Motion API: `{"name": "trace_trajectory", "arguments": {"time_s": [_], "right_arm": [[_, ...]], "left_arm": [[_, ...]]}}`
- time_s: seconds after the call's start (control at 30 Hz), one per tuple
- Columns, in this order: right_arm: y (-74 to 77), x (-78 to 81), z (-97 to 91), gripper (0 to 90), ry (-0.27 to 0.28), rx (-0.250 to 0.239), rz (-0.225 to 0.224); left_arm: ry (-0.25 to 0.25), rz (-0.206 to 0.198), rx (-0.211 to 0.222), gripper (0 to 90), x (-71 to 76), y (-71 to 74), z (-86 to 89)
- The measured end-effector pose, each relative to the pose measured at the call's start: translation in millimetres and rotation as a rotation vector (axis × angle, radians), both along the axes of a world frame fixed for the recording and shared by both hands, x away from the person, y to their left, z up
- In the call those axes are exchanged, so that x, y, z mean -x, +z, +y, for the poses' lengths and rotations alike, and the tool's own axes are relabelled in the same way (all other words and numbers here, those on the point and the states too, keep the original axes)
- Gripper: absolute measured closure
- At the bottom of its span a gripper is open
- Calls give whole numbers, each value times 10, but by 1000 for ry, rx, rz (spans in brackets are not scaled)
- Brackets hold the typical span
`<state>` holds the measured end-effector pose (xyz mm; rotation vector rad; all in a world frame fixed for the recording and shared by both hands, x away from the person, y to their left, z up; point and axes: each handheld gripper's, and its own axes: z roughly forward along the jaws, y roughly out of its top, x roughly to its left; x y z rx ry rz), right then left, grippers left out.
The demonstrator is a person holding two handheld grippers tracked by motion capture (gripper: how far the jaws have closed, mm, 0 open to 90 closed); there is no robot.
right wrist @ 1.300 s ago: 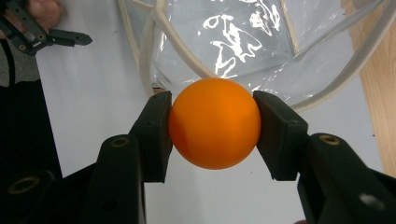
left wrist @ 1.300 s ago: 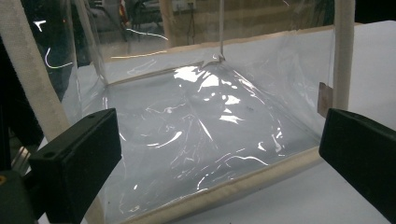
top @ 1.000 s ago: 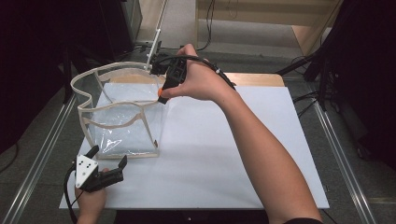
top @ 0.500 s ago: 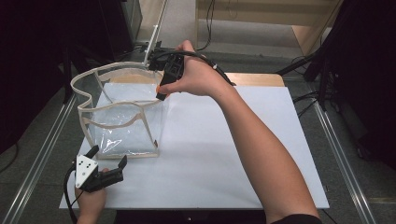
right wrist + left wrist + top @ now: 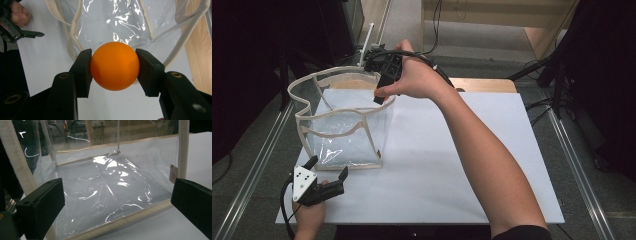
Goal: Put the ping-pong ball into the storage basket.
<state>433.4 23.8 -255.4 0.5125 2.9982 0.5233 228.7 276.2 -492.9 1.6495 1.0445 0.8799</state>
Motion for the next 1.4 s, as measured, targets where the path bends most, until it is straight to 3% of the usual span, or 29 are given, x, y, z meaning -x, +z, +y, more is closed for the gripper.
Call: {"name": "trace_trajectory", "arguments": {"time_s": [0.67,0.83,1.0,1.4], "right_arm": [[-103,-80,41,476,-27,25,-20],[-89,-75,7,361,-63,19,-63],[-100,-61,-76,288,-90,9,-77],[-167,15,-343,121,-118,-19,-43]], "left_arm": [[-2,1,0,0,-1,0,1],[-1,1,0,0,-1,1,4],[-1,1,0,0,-1,1,2],[-2,2,-5,0,-3,-2,-3]]}}
